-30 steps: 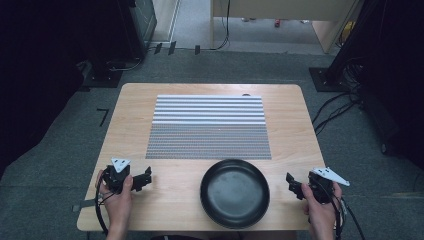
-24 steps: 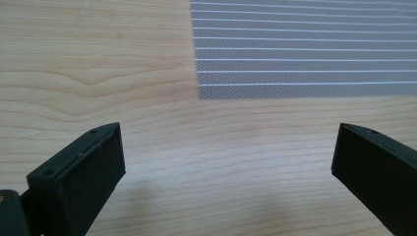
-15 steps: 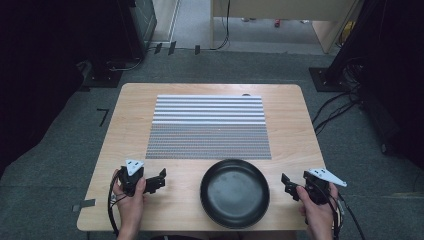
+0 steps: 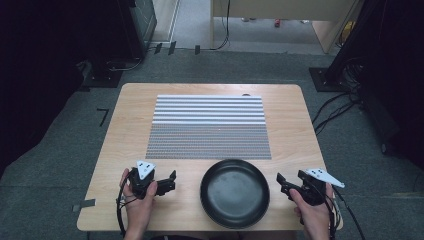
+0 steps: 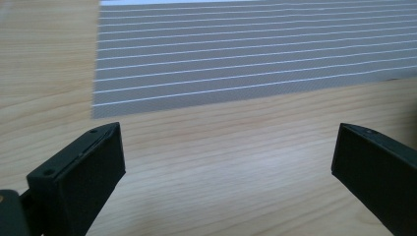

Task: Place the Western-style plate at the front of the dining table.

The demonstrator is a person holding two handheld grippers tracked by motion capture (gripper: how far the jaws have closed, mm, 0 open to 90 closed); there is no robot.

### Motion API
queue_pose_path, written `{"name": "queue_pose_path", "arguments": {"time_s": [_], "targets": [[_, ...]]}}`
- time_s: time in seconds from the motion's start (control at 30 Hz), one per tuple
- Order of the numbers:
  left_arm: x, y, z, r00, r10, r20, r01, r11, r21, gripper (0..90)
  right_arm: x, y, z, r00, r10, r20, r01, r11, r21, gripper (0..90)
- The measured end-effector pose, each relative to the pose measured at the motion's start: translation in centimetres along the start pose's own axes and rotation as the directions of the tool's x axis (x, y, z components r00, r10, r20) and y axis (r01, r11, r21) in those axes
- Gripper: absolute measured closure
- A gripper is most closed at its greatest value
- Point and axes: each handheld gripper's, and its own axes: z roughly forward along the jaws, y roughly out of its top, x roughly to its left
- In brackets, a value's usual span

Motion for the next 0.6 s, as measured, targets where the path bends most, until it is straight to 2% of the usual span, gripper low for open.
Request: {"name": "queue_pose_path", "arguments": {"time_s": [0.03, 0.17, 0.27, 0.6], "targets": [[-0.3, -0.1, 0.2, 0.9994, -0.016, 0.032, 0.015, 0.9998, 0.009, 0.0, 0.1, 0.0, 0.0, 0.9999, 0.011, -0.005, -0.011, 1.000, -0.002, 15.3], [-0.8, -0.2, 0.2, 0.9984, -0.002, 0.056, 0.001, 0.9999, 0.014, 0.0, 0.5, 0.0, 0.1, 0.9998, 0.020, -0.003, -0.020, 1.000, -0.004, 17.6], [-1.3, -0.1, 0.0, 0.9953, -0.008, 0.096, 0.008, 1.0000, 0.005, 0.0, 0.7, 0.0, 0.1, 0.9998, 0.021, 0.001, -0.021, 1.000, -0.008, 19.6], [-3.2, -0.3, 0.1, 0.9847, 0.030, 0.171, -0.033, 0.9993, 0.015, 0.0, 1.7, -0.2, -0.1, 0.9999, -0.006, 0.014, 0.007, 0.999, -0.045, 32.6]]}}
